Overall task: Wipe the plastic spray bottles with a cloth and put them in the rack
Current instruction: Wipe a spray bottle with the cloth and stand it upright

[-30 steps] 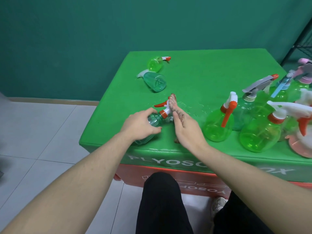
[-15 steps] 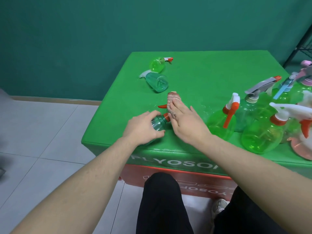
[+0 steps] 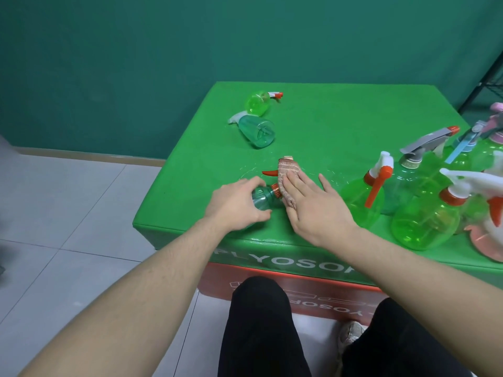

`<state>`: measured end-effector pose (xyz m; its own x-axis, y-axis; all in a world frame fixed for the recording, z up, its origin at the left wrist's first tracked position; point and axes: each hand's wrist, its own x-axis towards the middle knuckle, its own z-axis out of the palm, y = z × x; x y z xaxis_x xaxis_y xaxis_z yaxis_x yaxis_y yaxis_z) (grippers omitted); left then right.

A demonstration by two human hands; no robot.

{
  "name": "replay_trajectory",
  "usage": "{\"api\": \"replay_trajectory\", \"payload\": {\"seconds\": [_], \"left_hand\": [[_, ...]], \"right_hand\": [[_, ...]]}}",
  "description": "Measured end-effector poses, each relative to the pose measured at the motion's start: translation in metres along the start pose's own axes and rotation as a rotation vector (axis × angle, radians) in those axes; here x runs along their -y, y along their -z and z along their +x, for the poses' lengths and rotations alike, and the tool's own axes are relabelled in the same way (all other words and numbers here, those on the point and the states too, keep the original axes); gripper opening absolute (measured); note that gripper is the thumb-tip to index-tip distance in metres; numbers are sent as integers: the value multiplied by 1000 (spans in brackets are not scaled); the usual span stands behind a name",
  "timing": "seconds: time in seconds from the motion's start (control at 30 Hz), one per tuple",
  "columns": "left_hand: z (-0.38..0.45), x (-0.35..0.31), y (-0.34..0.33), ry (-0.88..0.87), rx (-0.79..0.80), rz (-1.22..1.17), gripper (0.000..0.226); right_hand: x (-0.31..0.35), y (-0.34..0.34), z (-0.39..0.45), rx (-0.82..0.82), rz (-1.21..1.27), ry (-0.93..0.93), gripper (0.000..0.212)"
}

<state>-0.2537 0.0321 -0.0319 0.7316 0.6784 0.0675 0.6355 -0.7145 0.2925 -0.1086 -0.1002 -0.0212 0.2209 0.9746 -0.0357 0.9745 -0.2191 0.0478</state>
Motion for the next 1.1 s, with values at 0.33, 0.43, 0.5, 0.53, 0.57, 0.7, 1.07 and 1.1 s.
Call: {"api": "replay_trajectory", "payload": {"seconds": [0.33,0.43,0.5,0.53,0.57,0.7,1.07,1.1], "left_hand": [[-13,4,-4,-90,-56,13,62],[-14,4,-5,-112,-72,32,63],[-14,3,-6,-120,-78,38,64],[-14,3,-6,-123,-77,43,64],[-14,4,-6,-122,-73,47,64],[-13,5,-6,-108,-81,47,60],[-12,3,-2,-103,-29,29,63],[-13,3,-3,-110,-30,33,63]], "right_hand": [[-11,15,5,-10,6,62,57],[-6,23,19,44,-36,77,57],[-2,24,29,78,-52,91,57],[1,25,33,90,-52,101,57],[3,24,39,96,-47,110,57],[8,22,55,106,-34,130,57],[-2,33,30,144,-118,16,61],[-1,34,28,142,-124,17,61]]}}
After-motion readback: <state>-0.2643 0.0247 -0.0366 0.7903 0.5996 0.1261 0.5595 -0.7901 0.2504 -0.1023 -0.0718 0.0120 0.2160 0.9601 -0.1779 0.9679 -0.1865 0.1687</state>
